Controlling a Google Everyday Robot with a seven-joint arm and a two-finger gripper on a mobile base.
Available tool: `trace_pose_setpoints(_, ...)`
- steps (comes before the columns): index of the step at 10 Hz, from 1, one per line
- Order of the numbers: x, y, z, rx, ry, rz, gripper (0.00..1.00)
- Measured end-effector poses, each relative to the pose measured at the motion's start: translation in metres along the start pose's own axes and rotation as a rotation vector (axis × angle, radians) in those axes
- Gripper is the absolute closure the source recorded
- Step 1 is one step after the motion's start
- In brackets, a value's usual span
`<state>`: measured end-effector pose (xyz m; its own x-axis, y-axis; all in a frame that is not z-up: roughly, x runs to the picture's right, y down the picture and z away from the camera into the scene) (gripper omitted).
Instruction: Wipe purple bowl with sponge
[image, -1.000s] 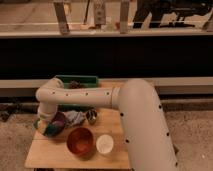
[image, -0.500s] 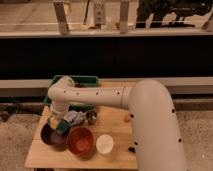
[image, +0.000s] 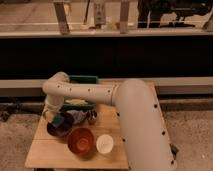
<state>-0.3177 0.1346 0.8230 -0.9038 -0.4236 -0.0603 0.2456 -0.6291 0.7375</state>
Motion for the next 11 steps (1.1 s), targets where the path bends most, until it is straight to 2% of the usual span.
trace_pose_setpoints(3,0.022,-0.02,0.001,0.064,0.086,-0.056,1.0)
trace_pose_setpoints(4,0.021,-0.029,-0.005,0.09,0.123,-0.067,1.0)
trace_pose_setpoints(6,0.02,-0.039,-0.015,0.12,0.171,-0.076,1.0)
trace_pose_setpoints(7,0.017,-0.043,-0.016,0.124,0.165,-0.08,1.0)
trace_pose_setpoints(9,0.006,-0.047,-0.01,0.122,0.124,-0.058,1.0)
trace_pose_setpoints(11,-0.02,-0.038,-0.012,0.091,0.079,-0.01,1.0)
